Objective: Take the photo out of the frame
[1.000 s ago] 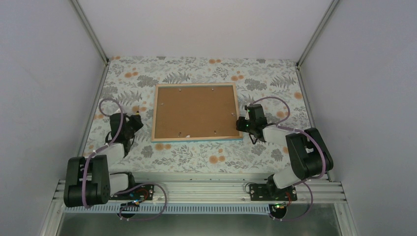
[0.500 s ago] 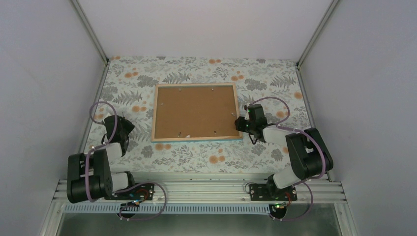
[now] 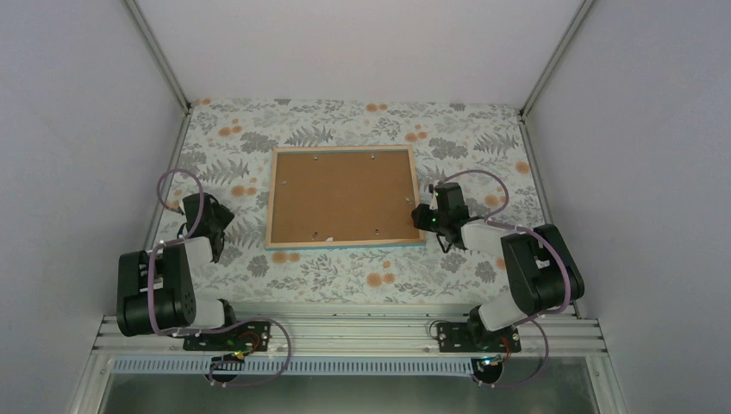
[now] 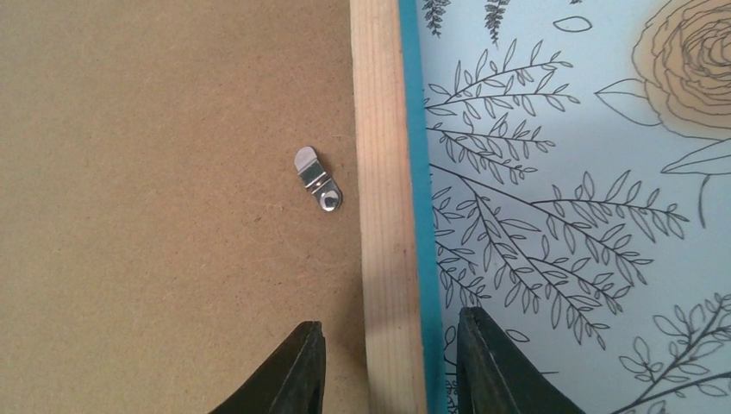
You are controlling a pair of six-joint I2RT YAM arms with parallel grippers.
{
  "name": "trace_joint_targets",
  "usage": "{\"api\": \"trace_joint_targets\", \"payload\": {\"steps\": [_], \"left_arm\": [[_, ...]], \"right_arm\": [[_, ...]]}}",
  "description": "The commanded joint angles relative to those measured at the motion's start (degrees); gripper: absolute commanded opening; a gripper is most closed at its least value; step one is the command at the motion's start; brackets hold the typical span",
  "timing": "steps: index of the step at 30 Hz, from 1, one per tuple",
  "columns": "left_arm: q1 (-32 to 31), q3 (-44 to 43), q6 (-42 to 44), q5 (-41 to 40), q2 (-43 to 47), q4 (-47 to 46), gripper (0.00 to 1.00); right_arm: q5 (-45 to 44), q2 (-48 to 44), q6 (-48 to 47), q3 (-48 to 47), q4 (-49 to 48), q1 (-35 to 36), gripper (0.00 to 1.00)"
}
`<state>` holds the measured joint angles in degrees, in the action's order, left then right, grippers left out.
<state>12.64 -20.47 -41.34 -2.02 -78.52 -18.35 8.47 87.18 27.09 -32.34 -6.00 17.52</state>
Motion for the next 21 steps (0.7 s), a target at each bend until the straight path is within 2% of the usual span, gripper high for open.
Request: {"api": "trace_joint_targets", "payload": {"steps": [1,10,16,21], "left_arm": [[0.40,-0.65,-0.42,-1.57,-0.08,3.36,0.25],[0.43,-1.02,0.23,-2.10,3.75,6.87,0.45],[-0.12,-1.59,1.62,0.15,9.08,12.07,0.57],[-3.98,-2.81,3.55,3.56,12.28,16.50,0.64]], "right_arm": [[0.14,0.11,-0.20,0.39,-1.31,-0.46,0.31],[0.02,-0.11,-0.24,0.37,-0.92,-0.44,0.33],[-0.03,-2.54,-0.59,-0.35,1.94,-0.33,0.39],[0.58,-4.47,-1.30,-1.43,5.14,0.09,0.45]]}}
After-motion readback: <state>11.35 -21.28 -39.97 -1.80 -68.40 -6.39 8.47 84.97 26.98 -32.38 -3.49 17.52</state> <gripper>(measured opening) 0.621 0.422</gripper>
